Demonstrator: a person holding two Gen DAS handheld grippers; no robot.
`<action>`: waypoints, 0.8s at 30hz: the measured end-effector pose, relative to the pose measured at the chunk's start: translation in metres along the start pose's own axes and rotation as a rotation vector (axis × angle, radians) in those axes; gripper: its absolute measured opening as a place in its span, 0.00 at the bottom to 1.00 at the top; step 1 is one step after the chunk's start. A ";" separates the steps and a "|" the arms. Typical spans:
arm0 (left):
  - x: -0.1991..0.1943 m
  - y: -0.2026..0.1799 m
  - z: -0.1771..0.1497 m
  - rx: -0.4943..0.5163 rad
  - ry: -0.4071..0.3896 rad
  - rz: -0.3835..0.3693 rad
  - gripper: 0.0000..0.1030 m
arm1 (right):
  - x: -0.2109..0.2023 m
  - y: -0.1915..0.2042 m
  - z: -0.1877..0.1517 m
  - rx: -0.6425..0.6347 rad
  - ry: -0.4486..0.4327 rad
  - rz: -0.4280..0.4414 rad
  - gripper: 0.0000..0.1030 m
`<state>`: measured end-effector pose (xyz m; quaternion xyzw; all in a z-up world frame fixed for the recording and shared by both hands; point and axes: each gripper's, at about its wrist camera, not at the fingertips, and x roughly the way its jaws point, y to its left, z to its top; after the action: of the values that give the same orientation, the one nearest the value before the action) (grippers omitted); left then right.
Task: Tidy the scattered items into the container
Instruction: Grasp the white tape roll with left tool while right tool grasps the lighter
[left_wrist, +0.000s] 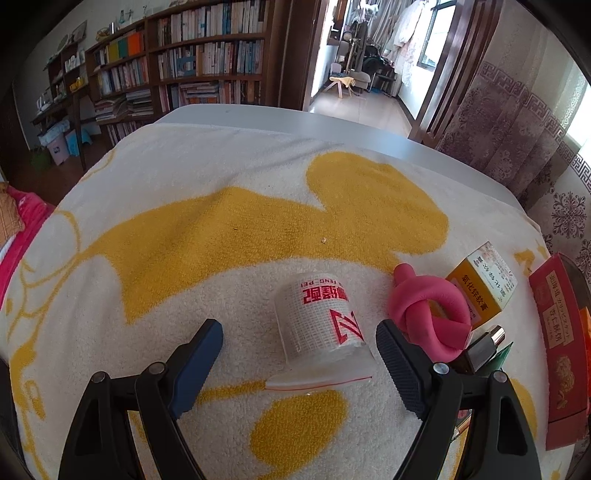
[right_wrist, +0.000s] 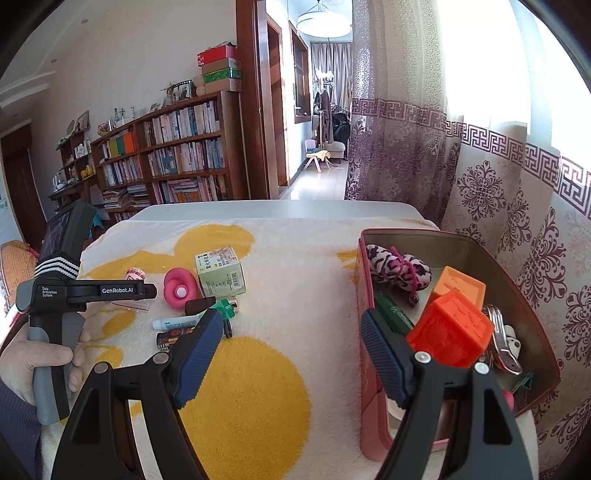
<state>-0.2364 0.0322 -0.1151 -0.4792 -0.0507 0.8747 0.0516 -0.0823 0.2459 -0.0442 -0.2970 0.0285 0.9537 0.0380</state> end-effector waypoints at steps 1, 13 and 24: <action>0.000 0.002 0.000 -0.011 -0.005 -0.007 0.83 | 0.000 0.001 0.000 -0.004 0.000 0.001 0.78; -0.020 0.023 0.002 -0.134 -0.053 -0.079 0.38 | 0.013 0.009 -0.007 -0.001 0.060 0.165 0.78; -0.038 0.014 -0.001 -0.116 -0.064 -0.142 0.38 | 0.041 0.069 -0.026 -0.248 0.251 0.275 0.81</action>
<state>-0.2154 0.0130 -0.0856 -0.4482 -0.1368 0.8794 0.0838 -0.1072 0.1771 -0.0871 -0.4092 -0.0443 0.9016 -0.1328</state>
